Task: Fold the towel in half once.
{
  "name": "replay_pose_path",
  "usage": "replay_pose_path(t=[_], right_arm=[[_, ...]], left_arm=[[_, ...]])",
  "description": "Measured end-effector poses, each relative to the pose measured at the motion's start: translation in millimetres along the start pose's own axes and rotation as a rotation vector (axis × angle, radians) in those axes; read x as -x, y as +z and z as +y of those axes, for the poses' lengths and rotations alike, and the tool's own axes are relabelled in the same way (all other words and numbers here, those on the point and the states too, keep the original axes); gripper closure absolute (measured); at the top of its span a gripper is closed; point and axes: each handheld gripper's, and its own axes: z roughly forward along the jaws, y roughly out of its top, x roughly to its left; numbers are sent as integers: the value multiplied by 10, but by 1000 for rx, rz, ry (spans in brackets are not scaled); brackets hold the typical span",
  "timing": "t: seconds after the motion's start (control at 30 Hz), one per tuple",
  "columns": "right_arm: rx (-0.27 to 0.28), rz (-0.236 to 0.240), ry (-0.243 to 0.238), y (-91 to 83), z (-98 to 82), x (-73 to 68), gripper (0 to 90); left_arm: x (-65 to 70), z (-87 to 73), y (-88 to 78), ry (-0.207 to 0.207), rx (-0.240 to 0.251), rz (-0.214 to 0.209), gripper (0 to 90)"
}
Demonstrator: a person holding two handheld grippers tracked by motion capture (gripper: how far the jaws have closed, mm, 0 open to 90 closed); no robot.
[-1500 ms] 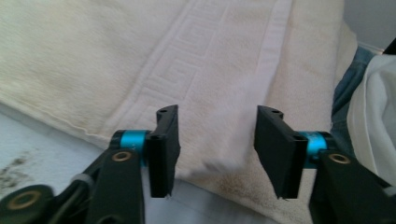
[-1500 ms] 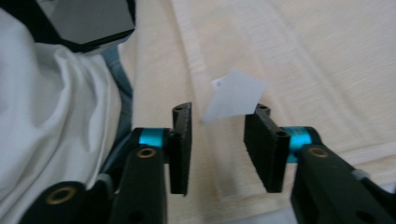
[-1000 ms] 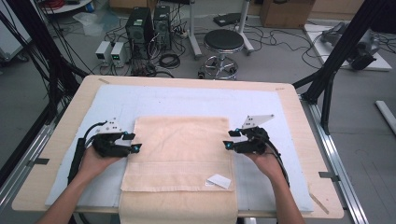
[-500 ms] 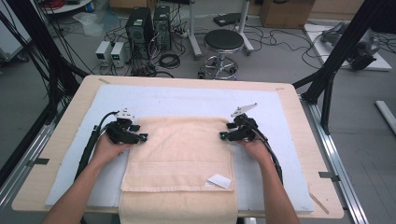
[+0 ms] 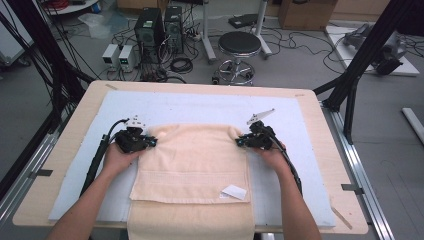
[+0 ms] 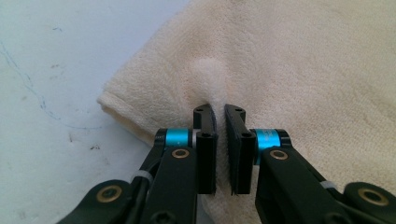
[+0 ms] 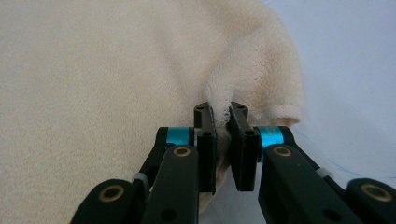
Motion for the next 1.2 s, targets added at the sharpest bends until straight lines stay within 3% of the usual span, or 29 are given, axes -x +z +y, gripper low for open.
replay_pose_path(t=[0.17,0.4,0.43,0.47,0.5,0.57,0.63,0.77,0.9,1.03,1.2], right_arm=[[1,-56,-3,-1,103,55,837],[15,-152,21,-15,419,238,836],[47,-172,19,-23,438,259,834],[53,-166,58,-22,454,306,830],[46,-169,67,-4,461,341,815],[34,-198,62,52,437,367,661],[20,-182,104,77,369,396,595],[44,-177,65,-46,276,335,542],[124,-118,17,-248,245,140,520],[136,-77,-54,-341,181,-133,495],[129,-38,-95,-397,47,-430,464]], left_arm=[[-27,141,84,33,-25,84,845],[-199,428,206,-1,-2,188,843],[-230,480,214,-12,9,198,843],[-253,524,227,-23,13,200,841],[-275,547,247,-22,7,193,836],[-304,524,283,-19,-16,193,773],[-349,478,260,-33,-30,173,677],[-383,382,82,-70,26,134,573],[-296,261,-134,-49,95,58,524],[-132,100,-317,-13,120,11,501],[80,-110,-481,23,134,-45,475]])
